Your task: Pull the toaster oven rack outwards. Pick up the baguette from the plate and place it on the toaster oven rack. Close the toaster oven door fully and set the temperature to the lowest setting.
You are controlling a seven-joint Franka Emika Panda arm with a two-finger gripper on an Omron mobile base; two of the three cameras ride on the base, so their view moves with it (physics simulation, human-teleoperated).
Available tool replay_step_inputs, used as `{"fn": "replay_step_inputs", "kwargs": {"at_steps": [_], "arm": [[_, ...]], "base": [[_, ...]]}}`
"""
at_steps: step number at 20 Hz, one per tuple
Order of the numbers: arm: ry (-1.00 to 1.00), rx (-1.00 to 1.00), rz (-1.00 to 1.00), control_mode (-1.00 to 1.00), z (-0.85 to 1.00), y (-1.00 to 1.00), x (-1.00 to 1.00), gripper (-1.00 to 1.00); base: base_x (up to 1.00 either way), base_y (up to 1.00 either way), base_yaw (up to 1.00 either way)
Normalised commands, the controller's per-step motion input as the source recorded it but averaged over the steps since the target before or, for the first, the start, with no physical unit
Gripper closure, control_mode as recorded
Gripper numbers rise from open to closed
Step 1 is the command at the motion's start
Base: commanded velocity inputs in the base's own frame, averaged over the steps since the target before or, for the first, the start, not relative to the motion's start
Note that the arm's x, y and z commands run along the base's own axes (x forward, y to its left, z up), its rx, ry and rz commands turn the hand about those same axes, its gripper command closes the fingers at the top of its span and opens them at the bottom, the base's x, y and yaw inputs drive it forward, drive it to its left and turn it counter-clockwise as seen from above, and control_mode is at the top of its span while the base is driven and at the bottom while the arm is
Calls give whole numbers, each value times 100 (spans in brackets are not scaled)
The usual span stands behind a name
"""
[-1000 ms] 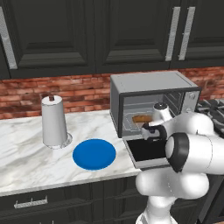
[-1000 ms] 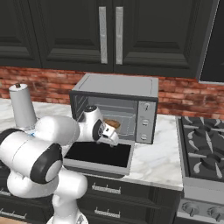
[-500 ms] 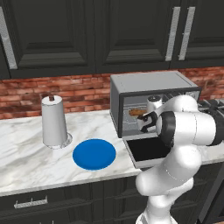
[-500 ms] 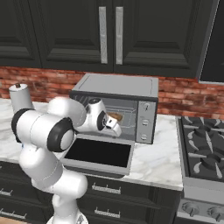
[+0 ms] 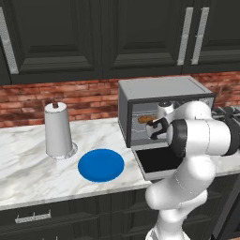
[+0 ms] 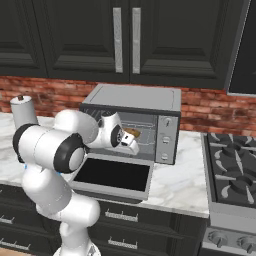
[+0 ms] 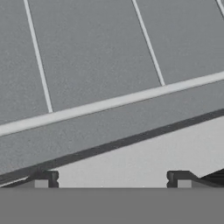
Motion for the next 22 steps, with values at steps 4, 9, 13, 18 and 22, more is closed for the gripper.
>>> {"fn": "replay_step_inputs", "kwargs": {"at_steps": [4, 9, 13, 18, 22], "arm": [[2, 1, 0, -100, 49, -13, -51, -100], [5, 0, 0, -100, 33, -42, -42, -100], [6, 0, -1, -100, 5, -87, -28, -100], [5, 0, 2, -100, 0, -100, -45, -100], [12, 0, 4, -100, -53, -77, -89, -100]], "base": [[0, 0, 0], [0, 0, 0], [0, 0, 0], [0, 0, 0], [0, 0, 0]]}}
